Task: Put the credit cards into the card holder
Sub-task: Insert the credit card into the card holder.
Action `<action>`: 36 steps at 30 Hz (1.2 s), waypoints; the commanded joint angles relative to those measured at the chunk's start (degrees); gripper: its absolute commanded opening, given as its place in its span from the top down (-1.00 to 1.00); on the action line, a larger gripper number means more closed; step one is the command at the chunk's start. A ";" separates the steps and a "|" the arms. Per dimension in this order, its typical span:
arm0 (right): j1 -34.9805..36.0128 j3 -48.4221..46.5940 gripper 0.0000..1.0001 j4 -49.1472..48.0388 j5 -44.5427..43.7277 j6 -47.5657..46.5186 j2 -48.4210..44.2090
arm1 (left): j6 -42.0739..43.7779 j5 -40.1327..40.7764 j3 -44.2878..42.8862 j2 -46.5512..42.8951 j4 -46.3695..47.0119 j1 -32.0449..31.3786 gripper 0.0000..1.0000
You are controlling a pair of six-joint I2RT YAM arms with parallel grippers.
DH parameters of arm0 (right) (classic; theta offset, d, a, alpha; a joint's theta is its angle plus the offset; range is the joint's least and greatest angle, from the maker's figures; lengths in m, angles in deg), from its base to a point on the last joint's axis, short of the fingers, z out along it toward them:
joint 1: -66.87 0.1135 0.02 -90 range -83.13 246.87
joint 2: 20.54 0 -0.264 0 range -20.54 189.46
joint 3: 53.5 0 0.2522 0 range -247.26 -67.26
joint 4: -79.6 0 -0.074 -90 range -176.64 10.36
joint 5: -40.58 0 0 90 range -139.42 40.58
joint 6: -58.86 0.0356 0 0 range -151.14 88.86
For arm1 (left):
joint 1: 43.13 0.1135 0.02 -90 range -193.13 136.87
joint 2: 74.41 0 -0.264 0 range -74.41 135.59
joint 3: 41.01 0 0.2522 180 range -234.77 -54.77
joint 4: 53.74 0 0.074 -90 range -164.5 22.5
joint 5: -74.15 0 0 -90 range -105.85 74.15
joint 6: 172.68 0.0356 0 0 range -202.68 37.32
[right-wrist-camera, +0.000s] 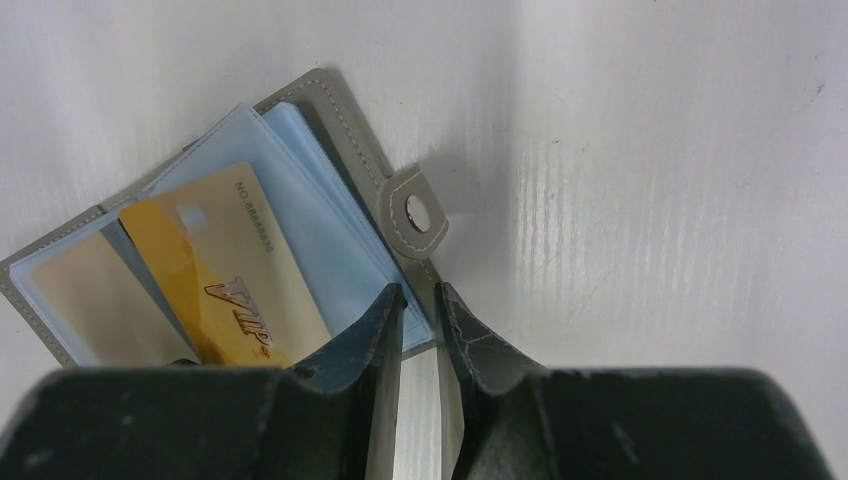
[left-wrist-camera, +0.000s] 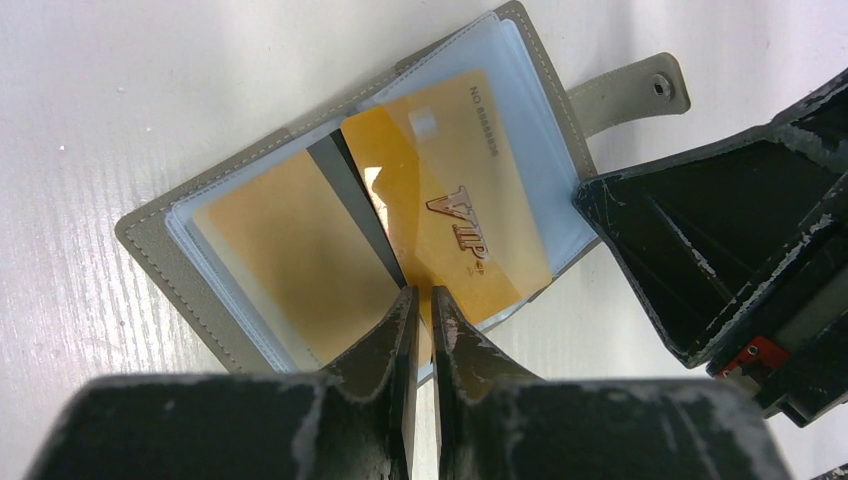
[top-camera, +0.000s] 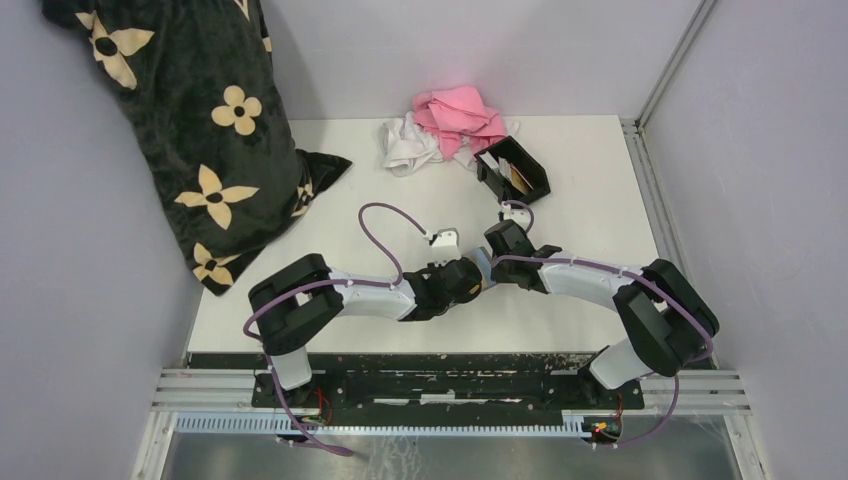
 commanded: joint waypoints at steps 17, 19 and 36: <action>-0.16 1.32 0.52 -1.33 0.73 0.90 -0.03 | -4.48 1.54 3.67 -2.67 5.73 -0.04 0.68; -0.13 1.45 0.53 -1.21 0.69 0.91 -0.24 | -5.09 1.83 3.89 -2.89 5.63 -0.08 0.69; 0.85 1.46 0.46 2.47 -0.03 -0.43 -8.41 | -8.23 6.03 4.59 -4.22 2.37 -0.57 0.70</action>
